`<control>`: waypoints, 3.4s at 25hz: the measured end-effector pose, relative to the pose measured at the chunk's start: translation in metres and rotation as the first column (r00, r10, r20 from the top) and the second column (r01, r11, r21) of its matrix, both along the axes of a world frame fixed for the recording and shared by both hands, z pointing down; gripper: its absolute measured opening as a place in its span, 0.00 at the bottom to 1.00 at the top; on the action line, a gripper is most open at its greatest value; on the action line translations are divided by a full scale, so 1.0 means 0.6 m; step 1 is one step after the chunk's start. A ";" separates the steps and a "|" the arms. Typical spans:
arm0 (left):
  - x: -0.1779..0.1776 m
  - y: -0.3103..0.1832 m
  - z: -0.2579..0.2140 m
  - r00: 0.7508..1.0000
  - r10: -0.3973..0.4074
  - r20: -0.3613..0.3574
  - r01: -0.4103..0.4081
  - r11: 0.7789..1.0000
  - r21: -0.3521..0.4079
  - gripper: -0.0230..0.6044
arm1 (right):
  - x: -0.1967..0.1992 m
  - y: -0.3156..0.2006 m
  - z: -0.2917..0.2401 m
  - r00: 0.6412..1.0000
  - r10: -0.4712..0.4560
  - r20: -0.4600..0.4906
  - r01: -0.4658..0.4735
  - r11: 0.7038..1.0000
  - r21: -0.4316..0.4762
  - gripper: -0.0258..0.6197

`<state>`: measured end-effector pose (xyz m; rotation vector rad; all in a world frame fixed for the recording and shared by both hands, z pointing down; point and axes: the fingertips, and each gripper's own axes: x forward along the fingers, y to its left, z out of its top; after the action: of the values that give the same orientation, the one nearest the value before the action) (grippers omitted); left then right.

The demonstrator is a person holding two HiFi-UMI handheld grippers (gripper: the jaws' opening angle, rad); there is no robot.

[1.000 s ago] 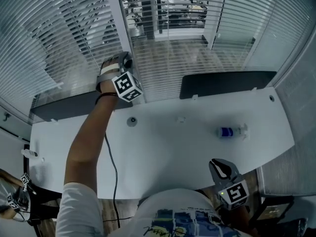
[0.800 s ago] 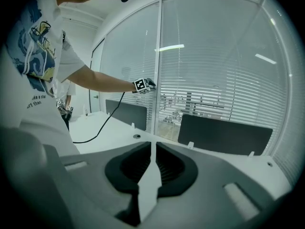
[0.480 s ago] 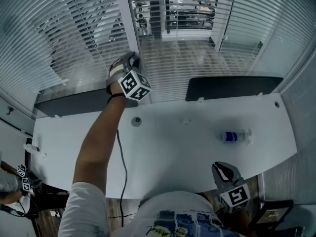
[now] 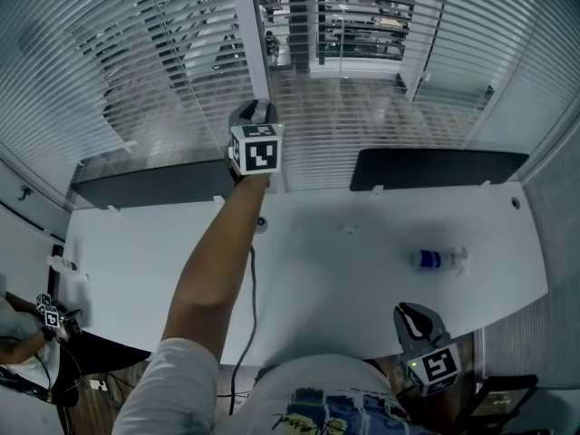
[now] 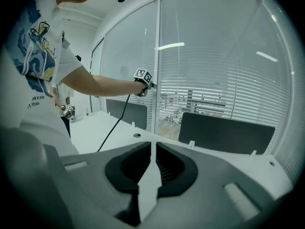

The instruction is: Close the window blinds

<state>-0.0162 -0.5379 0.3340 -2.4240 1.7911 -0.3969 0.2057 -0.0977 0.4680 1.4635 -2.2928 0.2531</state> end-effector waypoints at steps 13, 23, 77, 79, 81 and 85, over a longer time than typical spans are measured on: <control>-0.019 -0.006 0.013 0.542 -0.098 -0.835 -0.104 0.978 -0.182 0.24 | 0.005 -0.001 0.012 1.000 -0.007 -0.006 0.007 1.000 -0.009 0.07; -0.020 0.003 0.005 0.782 -0.009 -0.623 -0.087 0.989 -0.124 0.29 | 0.003 -0.002 0.003 1.000 -0.003 -0.007 0.003 1.000 -0.004 0.07; -0.015 -0.005 0.001 0.953 -0.037 -0.301 0.017 0.997 -0.069 0.23 | 0.004 0.000 0.009 1.000 -0.004 -0.013 0.004 1.000 -0.014 0.07; -0.013 -0.007 0.009 0.920 -0.040 -0.391 0.001 0.995 -0.101 0.23 | 0.006 -0.001 0.010 1.000 -0.004 -0.013 0.003 1.000 -0.010 0.07; -0.013 -0.007 0.012 0.887 -0.048 -0.460 -0.010 0.993 -0.122 0.23 | 0.006 0.000 0.011 1.000 -0.004 -0.011 0.004 1.000 -0.014 0.07; -0.016 -0.006 0.011 0.841 -0.057 -0.538 -0.020 0.990 -0.137 0.23 | 0.006 -0.002 0.006 1.000 -0.007 -0.015 0.007 1.000 -0.012 0.07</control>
<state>-0.0255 -0.5414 0.3404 -2.8231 2.0413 0.2082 0.2090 -0.0986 0.4719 1.4466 -2.2799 0.2531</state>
